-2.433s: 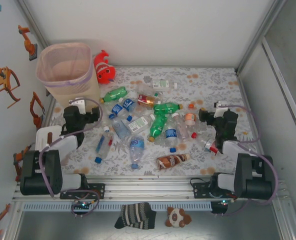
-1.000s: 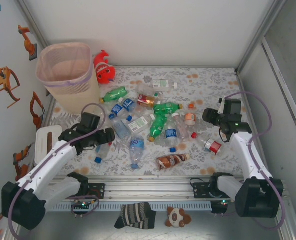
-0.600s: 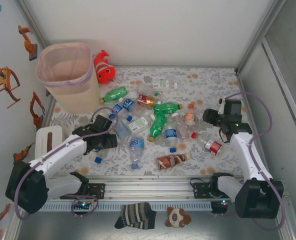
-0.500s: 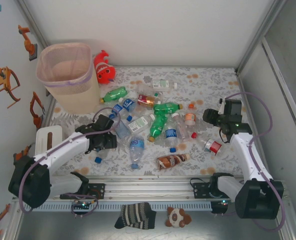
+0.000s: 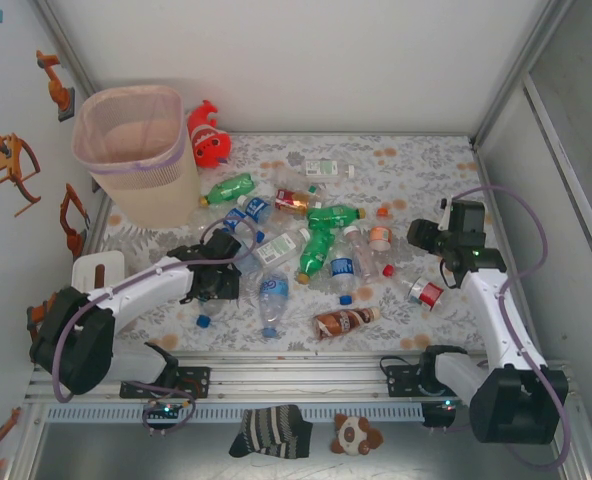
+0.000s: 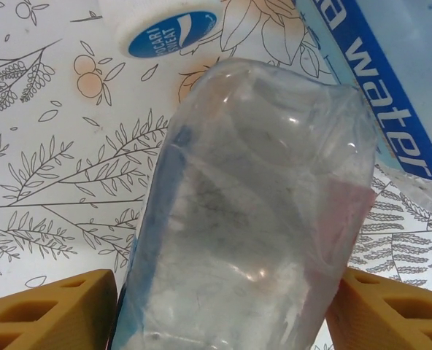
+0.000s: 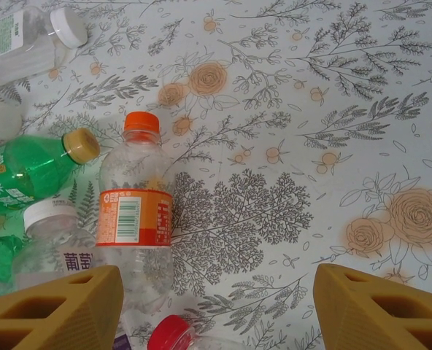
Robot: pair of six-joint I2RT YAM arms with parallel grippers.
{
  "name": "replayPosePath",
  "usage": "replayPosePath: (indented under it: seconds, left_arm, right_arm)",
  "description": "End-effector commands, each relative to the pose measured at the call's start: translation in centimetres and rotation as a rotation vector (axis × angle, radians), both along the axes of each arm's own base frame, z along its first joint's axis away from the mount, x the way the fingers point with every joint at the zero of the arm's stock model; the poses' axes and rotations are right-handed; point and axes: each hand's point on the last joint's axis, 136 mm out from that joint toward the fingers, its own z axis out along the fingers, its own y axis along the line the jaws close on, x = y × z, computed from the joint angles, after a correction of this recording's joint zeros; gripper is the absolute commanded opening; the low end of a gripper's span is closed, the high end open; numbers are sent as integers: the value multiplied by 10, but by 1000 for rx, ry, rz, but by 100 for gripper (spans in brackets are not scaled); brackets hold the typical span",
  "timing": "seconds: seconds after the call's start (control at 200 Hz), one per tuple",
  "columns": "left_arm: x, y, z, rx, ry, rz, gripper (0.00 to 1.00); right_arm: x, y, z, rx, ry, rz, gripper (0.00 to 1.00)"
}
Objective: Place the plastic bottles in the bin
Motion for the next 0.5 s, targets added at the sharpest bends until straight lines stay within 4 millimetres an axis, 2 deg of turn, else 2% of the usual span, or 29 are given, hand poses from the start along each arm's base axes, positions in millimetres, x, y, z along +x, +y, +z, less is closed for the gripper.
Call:
replayPosePath:
  seconds: [0.0, 0.255, 0.381, 0.496]
  left_arm:
    - [5, -1, 7, 14, -26, 2, 70]
    - [6, -6, 8, 17, -24, -13, 64]
    - [5, -9, 7, 21, -18, -23, 57]
    - [6, -9, 7, 20, -24, -19, 56]
  right_arm:
    - [-3, 1, 13, 10, -23, -12, 68]
    - [-2, 1, 17, 12, -29, -13, 68]
    - [-2, 1, 17, 14, -31, -14, 68]
    - [-1, 2, 19, 17, -35, -14, 67]
